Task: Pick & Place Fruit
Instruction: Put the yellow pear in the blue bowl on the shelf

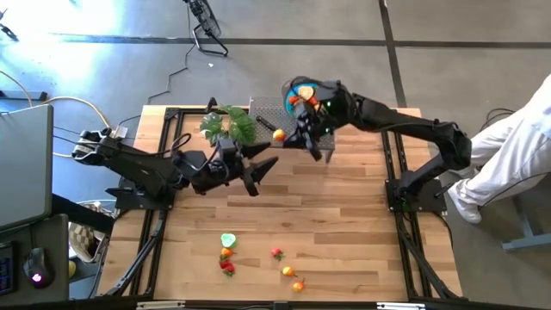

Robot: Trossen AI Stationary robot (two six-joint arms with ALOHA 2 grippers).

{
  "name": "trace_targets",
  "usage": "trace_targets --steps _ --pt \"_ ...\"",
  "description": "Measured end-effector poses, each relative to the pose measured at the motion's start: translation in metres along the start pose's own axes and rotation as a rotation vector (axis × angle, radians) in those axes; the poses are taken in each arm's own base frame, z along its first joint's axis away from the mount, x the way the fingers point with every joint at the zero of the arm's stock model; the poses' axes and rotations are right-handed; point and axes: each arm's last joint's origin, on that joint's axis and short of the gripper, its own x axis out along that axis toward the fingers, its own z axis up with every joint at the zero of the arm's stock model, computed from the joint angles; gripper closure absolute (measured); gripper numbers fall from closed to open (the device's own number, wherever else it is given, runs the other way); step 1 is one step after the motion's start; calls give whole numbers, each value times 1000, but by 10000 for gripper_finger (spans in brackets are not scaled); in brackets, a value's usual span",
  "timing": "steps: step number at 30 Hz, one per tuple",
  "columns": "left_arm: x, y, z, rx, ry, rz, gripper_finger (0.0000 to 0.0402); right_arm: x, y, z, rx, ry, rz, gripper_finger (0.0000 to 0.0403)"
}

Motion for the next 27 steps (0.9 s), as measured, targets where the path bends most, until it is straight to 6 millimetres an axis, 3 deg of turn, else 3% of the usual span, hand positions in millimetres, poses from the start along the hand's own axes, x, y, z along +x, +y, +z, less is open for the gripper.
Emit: trace_targets --steps 8,16,21,27 --pt "3 4 0 8 -1 17 139 -37 -54 -6 93 24 -390 399" --pt "3 4 0 8 -1 17 139 -68 -85 -17 140 117 -757 399" --pt "3 4 0 8 -1 17 139 -78 -99 -24 178 166 -870 399" --pt "3 4 0 4 -1 18 139 -75 -117 -35 210 252 -909 399"
